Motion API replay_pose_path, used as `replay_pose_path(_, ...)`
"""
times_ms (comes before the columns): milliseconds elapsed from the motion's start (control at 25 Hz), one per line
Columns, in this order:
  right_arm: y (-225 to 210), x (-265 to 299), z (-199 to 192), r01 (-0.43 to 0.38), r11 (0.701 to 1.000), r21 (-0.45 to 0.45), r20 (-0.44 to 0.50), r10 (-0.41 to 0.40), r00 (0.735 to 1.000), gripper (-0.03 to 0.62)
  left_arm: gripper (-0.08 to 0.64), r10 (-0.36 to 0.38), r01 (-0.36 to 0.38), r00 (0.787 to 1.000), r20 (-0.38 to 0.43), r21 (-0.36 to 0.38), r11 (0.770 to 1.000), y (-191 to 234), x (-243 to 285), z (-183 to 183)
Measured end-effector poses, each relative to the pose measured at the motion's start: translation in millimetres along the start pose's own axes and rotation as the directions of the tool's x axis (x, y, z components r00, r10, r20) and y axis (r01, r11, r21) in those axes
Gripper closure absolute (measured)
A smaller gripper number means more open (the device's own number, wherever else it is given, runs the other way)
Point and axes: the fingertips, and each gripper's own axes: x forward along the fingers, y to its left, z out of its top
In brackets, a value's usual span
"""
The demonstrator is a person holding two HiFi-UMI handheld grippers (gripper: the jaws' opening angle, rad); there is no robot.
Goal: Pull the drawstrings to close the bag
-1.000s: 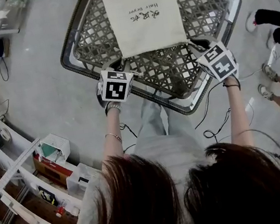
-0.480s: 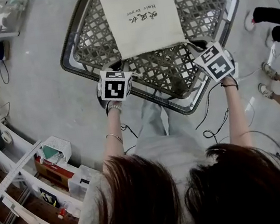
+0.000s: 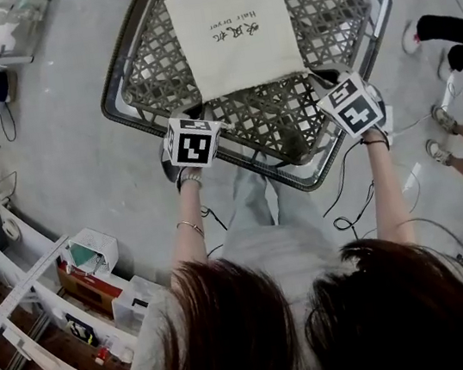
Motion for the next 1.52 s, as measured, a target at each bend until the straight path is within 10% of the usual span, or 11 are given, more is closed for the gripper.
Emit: replay_pose_path(1520,-22.5,-93.6,79.4,0.131,0.991,0.040,0.270,-0.137,0.953,0.568,0.531,0.065,-0.077,0.965,0.254,0.038,0.996,23.2,-96.0,72.7)
